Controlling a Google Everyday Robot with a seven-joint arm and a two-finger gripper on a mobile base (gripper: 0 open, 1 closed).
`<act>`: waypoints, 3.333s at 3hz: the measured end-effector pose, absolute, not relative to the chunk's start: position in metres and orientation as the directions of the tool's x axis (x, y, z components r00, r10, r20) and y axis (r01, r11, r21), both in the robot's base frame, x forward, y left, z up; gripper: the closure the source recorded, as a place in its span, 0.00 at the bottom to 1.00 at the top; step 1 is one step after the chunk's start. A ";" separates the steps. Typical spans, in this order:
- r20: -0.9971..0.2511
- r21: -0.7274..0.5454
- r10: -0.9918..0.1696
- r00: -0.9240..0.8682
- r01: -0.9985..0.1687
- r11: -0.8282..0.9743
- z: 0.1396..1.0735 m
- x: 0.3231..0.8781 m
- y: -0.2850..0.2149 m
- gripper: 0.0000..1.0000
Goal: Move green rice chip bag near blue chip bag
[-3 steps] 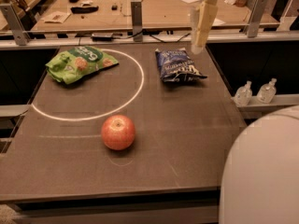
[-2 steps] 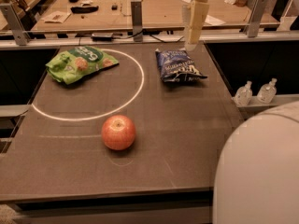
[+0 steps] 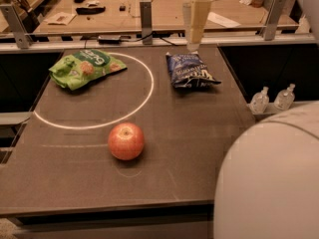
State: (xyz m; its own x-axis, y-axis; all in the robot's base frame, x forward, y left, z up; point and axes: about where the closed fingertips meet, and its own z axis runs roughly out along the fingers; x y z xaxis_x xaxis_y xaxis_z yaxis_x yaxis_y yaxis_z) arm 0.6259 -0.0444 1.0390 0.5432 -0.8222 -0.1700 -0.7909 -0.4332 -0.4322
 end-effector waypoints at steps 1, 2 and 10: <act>-0.014 -0.432 -0.785 0.619 -0.712 -0.553 1.036 0.642 -0.007 0.00; 0.101 -0.417 -0.726 0.680 -0.634 -0.652 1.035 0.653 0.019 0.00; -0.247 -0.684 -0.466 0.850 -0.494 -0.538 0.987 0.663 0.150 0.00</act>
Offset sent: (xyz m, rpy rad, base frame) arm 0.0324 0.0889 -0.0061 -0.3689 -0.2093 0.2793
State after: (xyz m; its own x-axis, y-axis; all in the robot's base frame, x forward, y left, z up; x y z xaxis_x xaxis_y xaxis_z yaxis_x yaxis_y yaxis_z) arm 0.6632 0.1502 0.9868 0.8496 -0.4662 -0.2468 -0.4935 -0.5375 -0.6837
